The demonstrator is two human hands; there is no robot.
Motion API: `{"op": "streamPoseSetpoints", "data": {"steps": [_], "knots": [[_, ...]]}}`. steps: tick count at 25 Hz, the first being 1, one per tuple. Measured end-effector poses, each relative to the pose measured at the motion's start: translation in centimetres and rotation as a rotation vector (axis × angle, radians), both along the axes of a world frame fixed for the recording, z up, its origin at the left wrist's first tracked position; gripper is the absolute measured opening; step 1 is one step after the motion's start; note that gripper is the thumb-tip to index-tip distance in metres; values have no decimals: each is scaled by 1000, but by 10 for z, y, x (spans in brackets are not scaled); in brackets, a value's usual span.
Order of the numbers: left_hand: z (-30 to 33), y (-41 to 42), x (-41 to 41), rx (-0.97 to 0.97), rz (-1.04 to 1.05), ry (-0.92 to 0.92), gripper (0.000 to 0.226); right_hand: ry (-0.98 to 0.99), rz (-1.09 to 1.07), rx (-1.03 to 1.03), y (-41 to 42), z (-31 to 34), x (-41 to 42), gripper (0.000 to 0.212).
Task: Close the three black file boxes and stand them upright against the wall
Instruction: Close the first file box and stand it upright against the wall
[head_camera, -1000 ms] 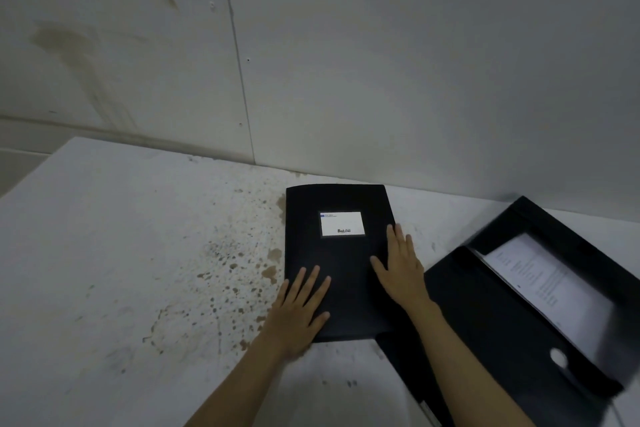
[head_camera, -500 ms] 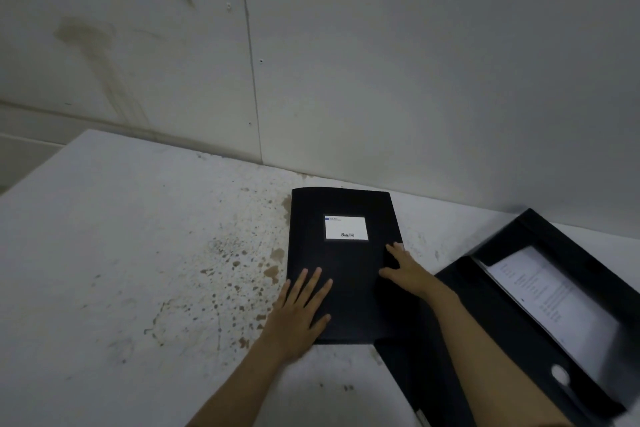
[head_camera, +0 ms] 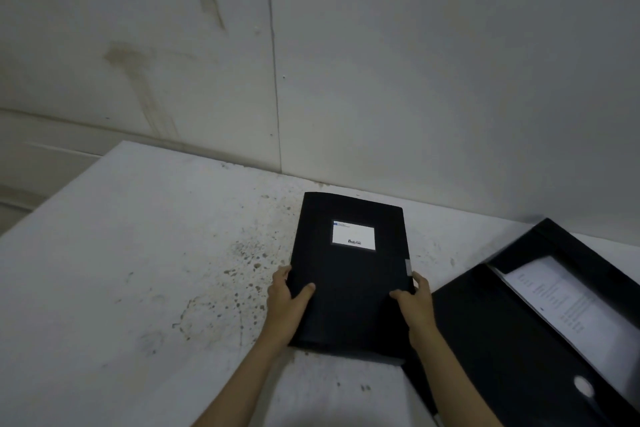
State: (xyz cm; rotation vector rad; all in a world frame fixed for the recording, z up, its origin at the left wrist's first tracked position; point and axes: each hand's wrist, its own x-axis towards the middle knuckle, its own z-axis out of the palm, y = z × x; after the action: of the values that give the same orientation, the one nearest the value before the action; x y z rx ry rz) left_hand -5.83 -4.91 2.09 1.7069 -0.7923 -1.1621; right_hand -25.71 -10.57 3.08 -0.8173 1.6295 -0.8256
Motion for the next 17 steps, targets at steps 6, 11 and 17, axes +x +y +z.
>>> {"op": "streamPoseSetpoints", "data": {"steps": [6,11,17], "knots": [[26,12,82,-40,266,144,70,-119,-84,-225,-8,31,81,39],[66,14,194,-157,270,163,58,-217,-89,-407,-16,64,204,28],[114,42,343,-302,210,141,45,-297,-38,-547,-20,93,351,27]]}}
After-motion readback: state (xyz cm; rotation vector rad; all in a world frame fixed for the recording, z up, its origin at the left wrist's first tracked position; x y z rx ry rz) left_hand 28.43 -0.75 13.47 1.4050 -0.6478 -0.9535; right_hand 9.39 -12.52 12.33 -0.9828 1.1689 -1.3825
